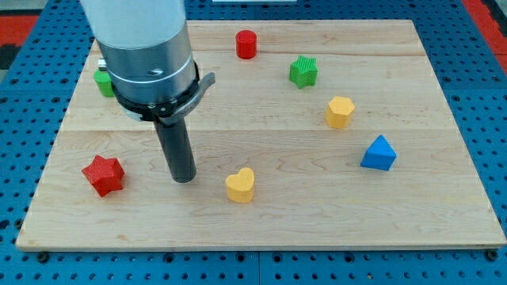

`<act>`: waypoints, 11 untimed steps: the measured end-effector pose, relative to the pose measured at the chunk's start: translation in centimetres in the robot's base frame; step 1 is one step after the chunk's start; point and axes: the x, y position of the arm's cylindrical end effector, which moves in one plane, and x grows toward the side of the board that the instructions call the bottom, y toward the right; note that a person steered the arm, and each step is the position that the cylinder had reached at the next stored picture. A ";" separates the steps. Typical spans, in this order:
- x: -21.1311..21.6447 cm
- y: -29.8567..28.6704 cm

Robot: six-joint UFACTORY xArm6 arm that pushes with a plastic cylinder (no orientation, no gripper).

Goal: Move the yellow heart diagonally to the bottom left of the red circle

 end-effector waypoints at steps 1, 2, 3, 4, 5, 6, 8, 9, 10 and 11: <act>4.0 -0.5; 7.3 4.7; 5.2 7.3; 1.3 4.4; -5.1 3.9; -6.6 2.7; 3.1 10.6; 2.9 12.4; 6.8 13.9; 3.4 19.9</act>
